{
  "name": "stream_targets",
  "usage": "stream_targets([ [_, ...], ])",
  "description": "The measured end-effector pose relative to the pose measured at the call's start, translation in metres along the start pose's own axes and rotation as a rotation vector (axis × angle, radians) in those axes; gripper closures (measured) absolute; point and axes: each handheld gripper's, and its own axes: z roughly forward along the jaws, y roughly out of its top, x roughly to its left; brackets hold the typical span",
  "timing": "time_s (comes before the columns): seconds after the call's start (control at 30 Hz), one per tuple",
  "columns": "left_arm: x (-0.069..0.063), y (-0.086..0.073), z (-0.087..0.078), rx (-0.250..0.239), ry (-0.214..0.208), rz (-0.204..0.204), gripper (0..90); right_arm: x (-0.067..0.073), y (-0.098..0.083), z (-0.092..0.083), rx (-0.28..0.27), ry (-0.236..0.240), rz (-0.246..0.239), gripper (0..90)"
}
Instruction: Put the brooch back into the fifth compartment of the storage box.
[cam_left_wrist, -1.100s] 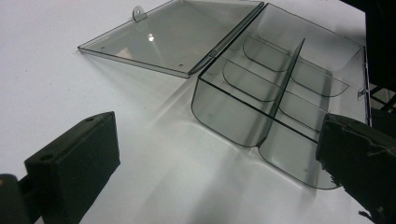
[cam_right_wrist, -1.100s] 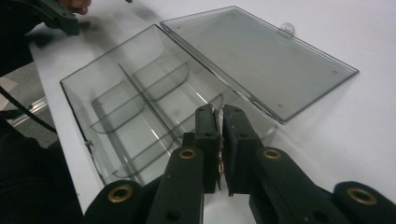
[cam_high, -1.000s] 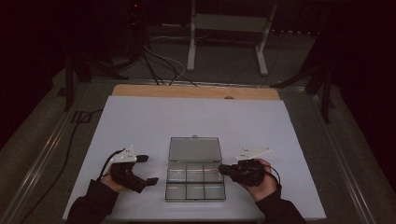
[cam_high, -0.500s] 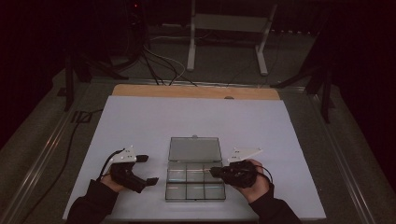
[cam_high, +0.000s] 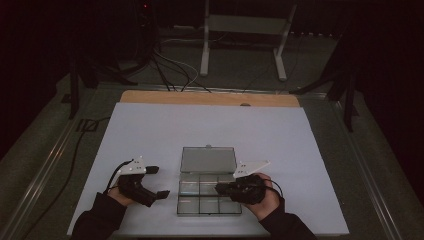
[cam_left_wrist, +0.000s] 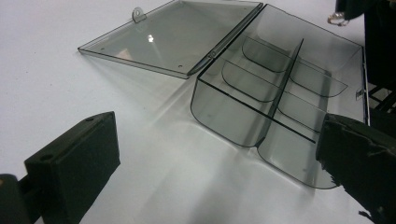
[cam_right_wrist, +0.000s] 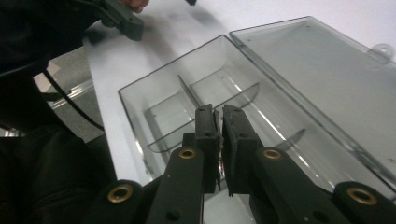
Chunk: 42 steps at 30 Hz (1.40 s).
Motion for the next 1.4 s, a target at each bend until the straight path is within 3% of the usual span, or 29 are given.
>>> stream_targets([
  [0.53,0.0,0.0,0.0,0.0,0.001,0.001,1.5,0.011,0.001,0.016,0.033,0.05,-0.02,84.8],
  [1.4,0.0,0.0,0.0,0.002,-0.003,0.002,1.5,0.012,-0.007,0.035,0.114,0.098,-0.015,84.1],
])
